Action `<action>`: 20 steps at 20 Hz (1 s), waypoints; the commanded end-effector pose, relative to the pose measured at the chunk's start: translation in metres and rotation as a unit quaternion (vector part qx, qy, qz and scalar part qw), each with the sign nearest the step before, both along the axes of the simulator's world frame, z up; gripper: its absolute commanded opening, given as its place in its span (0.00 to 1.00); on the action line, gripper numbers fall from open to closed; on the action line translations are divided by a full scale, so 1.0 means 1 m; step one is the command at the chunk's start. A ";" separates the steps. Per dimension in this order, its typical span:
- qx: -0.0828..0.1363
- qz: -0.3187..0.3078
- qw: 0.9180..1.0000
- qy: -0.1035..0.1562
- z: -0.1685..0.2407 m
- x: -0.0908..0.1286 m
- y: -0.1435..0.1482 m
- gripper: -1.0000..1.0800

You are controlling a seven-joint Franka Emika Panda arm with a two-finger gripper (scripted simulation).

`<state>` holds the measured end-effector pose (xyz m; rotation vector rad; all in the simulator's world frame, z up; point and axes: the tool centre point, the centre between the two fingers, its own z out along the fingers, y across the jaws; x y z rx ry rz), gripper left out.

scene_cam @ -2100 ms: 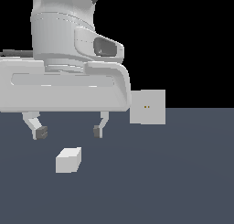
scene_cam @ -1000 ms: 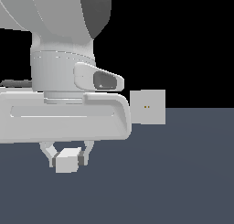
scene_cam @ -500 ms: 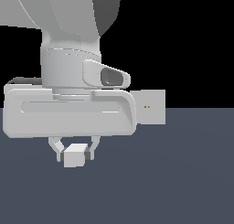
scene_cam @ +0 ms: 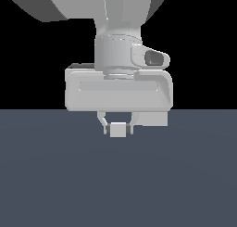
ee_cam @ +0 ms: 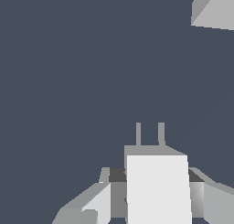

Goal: Plug the charger into the wall socket.

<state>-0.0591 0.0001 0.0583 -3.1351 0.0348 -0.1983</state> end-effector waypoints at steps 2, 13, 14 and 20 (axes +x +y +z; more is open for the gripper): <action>0.000 -0.026 1.000 0.000 0.018 0.015 -0.033 0.00; 0.000 -0.062 0.998 0.000 0.042 0.033 -0.078 0.00; 0.000 -0.062 0.998 0.000 0.042 0.033 -0.078 0.00; 0.000 -0.062 0.998 0.000 0.042 0.034 -0.078 0.00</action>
